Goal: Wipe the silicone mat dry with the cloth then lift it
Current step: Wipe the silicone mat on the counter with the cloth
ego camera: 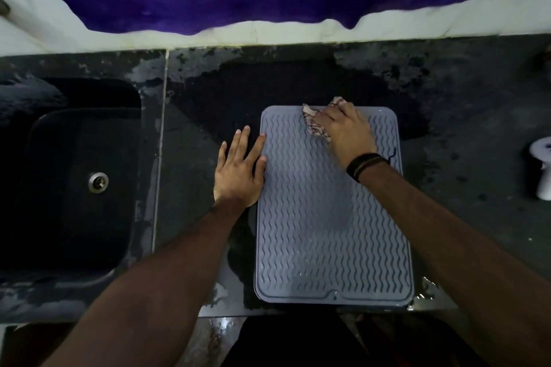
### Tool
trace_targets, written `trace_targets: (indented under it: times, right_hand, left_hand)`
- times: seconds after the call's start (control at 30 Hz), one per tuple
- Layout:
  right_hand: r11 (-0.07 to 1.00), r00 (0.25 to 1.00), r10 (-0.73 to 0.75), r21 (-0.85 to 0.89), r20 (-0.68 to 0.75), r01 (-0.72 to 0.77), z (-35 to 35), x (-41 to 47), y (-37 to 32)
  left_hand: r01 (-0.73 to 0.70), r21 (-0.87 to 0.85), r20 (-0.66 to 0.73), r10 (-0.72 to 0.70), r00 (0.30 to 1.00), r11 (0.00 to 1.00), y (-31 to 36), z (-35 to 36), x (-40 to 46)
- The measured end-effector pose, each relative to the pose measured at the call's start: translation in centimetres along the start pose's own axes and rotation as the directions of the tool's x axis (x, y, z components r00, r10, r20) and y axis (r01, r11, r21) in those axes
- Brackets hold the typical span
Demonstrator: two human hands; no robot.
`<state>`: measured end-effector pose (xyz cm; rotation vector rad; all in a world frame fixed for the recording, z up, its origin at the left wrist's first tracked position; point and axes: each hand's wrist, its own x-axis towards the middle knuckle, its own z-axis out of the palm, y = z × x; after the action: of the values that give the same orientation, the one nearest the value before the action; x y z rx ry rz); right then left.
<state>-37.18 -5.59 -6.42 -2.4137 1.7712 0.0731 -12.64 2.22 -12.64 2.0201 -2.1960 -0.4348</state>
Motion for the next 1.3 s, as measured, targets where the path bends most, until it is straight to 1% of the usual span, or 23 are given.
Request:
trace_targets:
  times: [0.13, 0.27, 0.33, 0.43, 0.53, 0.63, 0.7, 0.87, 0.97, 1.07, 1.1, 1.17, 1.23, 1.3]
  right_hand:
    - [0.997, 0.998, 0.026, 0.075, -0.065, -0.021, -0.8, 1.7, -0.7]
    - [0.997, 1.0, -0.008, 0.077, -0.015, 0.009, 0.0, 2.7, -2.6]
    - [0.996, 1.0, -0.006, 0.087, -0.024, 0.008, 0.6, 2.3, -2.4]
    - [0.995, 0.999, -0.045, 0.084, -0.025, 0.047, 1.0, 2.2, -1.6]
    - [0.993, 0.996, -0.093, 0.074, 0.007, 0.092, 1.0, 2.5, -1.2]
    - [0.983, 0.988, -0.156, 0.096, -0.016, 0.156, 1.1, 1.9, -0.4]
    - [0.965, 0.975, -0.223, 0.136, -0.022, 0.224, 1.2, 0.5, 0.6]
    - [0.926, 0.933, -0.356, 0.152, 0.043, 0.346, 1.3, -5.5, 2.8]
    - [0.903, 0.919, -0.394, 0.182, -0.009, 0.389, 0.5, -5.7, 3.2]
    - [0.915, 0.935, -0.332, 0.199, -0.125, 0.351, -0.6, -3.0, 2.8]
    - [0.923, 0.944, -0.305, 0.205, -0.127, 0.326, -0.8, -1.9, 2.6]
    - [0.937, 0.957, -0.286, 0.199, -0.041, 0.288, -0.6, -0.6, 2.7]
    - [0.939, 0.946, -0.316, 0.169, 0.072, 0.301, 0.1, -0.8, 3.2]
    - [0.933, 0.931, -0.336, 0.182, 0.14, 0.31, 0.5, -2.4, 3.9]
  left_hand:
    - [0.013, 0.017, 0.027, -0.013, 1.0, 1.0, 0.2, -0.2, 0.0]
    - [0.034, 0.032, 0.018, -0.034, 0.999, 0.999, 0.5, -0.1, -0.1]
    - [0.035, 0.034, 0.005, -0.035, 0.999, 0.999, 0.7, -0.1, -0.2]
    - [0.054, 0.046, 0.023, -0.056, 0.998, 0.997, 1.1, -0.5, -0.1]
    - [0.18, 0.015, 0.036, -0.18, 0.983, 0.984, 2.9, -0.4, -0.1]
    - [0.296, 0.012, 0.078, -0.296, 0.952, 0.955, 4.4, -0.3, 0.0]
    - [0.33, 0.054, 0.13, -0.335, 0.933, 0.942, 4.7, -0.7, 0.4]
    - [0.416, 0.095, 0.214, -0.427, 0.879, 0.904, 5.8, -1.2, 1.0]
    - [0.453, 0.075, 0.252, -0.457, 0.853, 0.888, 6.3, -1.5, 1.3]
    - [0.46, 0.077, 0.274, -0.463, 0.843, 0.884, 6.3, -1.6, 1.4]
    - [0.462, 0.076, 0.274, -0.464, 0.842, 0.884, 6.3, -1.6, 1.4]
    - [0.468, 0.079, 0.266, -0.471, 0.841, 0.88, 6.4, -1.4, 1.4]
    - [0.472, 0.099, 0.255, -0.48, 0.839, 0.876, 6.5, -1.3, 1.4]
    - [0.475, 0.121, 0.25, -0.489, 0.835, 0.872, 6.8, -1.4, 1.6]
